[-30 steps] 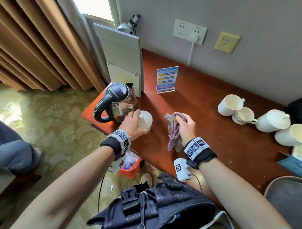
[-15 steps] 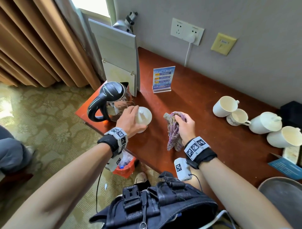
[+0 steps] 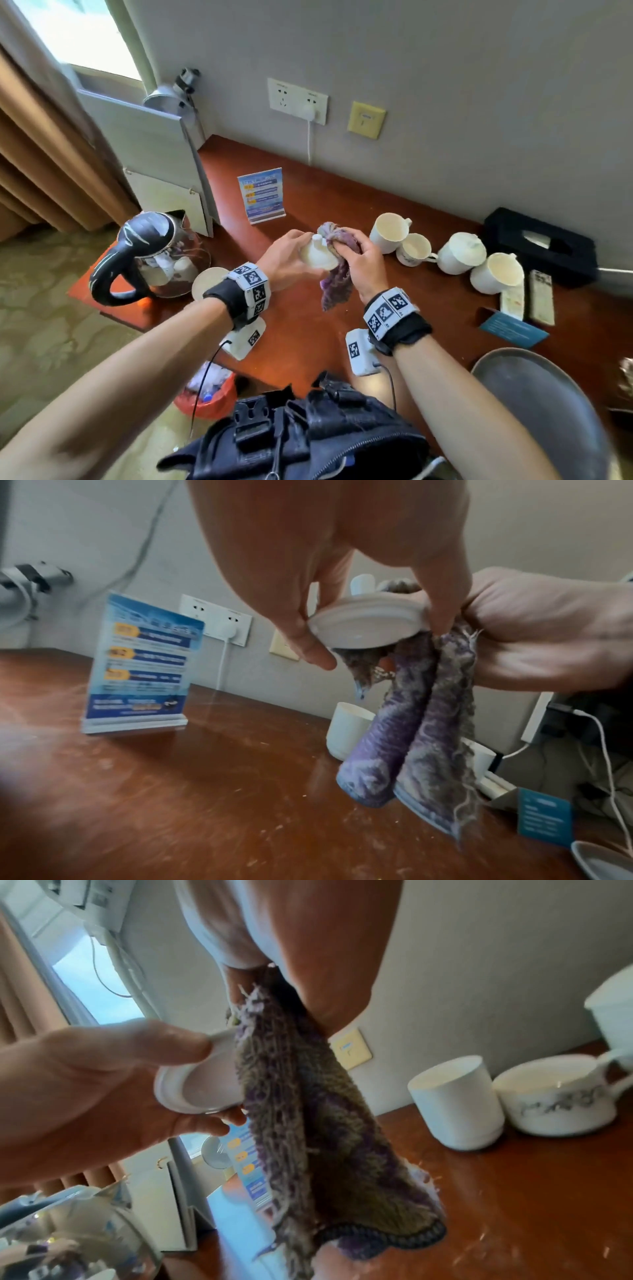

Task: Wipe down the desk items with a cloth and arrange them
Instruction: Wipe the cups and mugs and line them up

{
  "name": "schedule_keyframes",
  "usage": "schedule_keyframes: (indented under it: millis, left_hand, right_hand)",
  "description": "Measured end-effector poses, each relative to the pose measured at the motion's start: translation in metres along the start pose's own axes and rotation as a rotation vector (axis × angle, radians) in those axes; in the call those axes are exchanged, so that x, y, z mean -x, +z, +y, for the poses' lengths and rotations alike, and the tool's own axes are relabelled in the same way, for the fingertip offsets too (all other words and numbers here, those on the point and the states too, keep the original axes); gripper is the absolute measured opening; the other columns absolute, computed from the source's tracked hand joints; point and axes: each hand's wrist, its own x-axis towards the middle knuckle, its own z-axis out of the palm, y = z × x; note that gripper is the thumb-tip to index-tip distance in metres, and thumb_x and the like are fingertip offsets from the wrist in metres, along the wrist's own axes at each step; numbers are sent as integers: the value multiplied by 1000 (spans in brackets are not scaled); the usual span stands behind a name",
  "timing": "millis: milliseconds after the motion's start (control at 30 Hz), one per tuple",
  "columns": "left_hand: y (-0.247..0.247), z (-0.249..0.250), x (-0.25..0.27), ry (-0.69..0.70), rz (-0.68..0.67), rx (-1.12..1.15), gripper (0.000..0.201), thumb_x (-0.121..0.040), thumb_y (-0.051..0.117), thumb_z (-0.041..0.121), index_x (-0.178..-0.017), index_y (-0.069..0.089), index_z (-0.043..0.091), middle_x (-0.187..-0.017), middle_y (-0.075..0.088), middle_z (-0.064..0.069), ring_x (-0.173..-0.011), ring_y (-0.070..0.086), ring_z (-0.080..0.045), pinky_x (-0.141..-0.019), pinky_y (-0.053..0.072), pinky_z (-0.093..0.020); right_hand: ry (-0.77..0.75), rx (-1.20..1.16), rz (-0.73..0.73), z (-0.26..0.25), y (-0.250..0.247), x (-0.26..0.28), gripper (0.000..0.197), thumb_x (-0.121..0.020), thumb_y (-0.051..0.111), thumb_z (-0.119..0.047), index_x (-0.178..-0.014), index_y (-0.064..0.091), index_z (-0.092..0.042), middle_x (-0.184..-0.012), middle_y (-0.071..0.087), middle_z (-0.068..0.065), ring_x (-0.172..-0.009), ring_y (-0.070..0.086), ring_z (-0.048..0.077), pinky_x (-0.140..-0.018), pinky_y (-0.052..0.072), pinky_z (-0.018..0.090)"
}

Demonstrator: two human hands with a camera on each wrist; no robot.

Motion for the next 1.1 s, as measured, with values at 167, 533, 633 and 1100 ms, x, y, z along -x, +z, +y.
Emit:
schedule_keyframes:
  millis: [167, 533, 633, 1100]
  left_hand:
    - [22, 25, -27, 10, -43, 20, 91, -44, 57, 71, -111, 68, 11, -109, 57, -3, -96, 58, -20, -79, 44, -15]
    - [51, 61, -37, 211, -184, -89, 111, -49, 64, 74, -141, 53, 13, -137, 50, -2, -119, 52, -19, -100, 41, -25]
    - [50, 69, -42, 222, -177, -83, 101, -56, 76, 60, -142, 52, 13, -137, 49, -1, -119, 51, -17, -97, 40, -23]
    - [53, 75, -57, 155, -160, -95, 79, -66, 84, 51, -133, 59, 16, -121, 55, 1, -104, 55, -17, -86, 44, -24]
  right_hand:
    - [-161, 212, -13, -5, -35, 16, 29, -86, 74, -14, -115, 73, -19, -117, 70, -9, -108, 61, -4, -99, 42, 12]
    - [119, -83, 286, 18, -85, 2, 12, -91, 67, -13, -101, 71, -17, -100, 73, 1, -97, 66, 17, -94, 53, 37]
    - [130, -144, 319, 19, -89, 3, 5, -91, 66, -15, -94, 70, -17, -97, 73, 6, -94, 66, 20, -89, 54, 38]
    - [-57, 81, 273, 11, -92, 20, 19, -87, 71, -16, -105, 71, -22, -100, 73, -7, -97, 66, 9, -92, 54, 34]
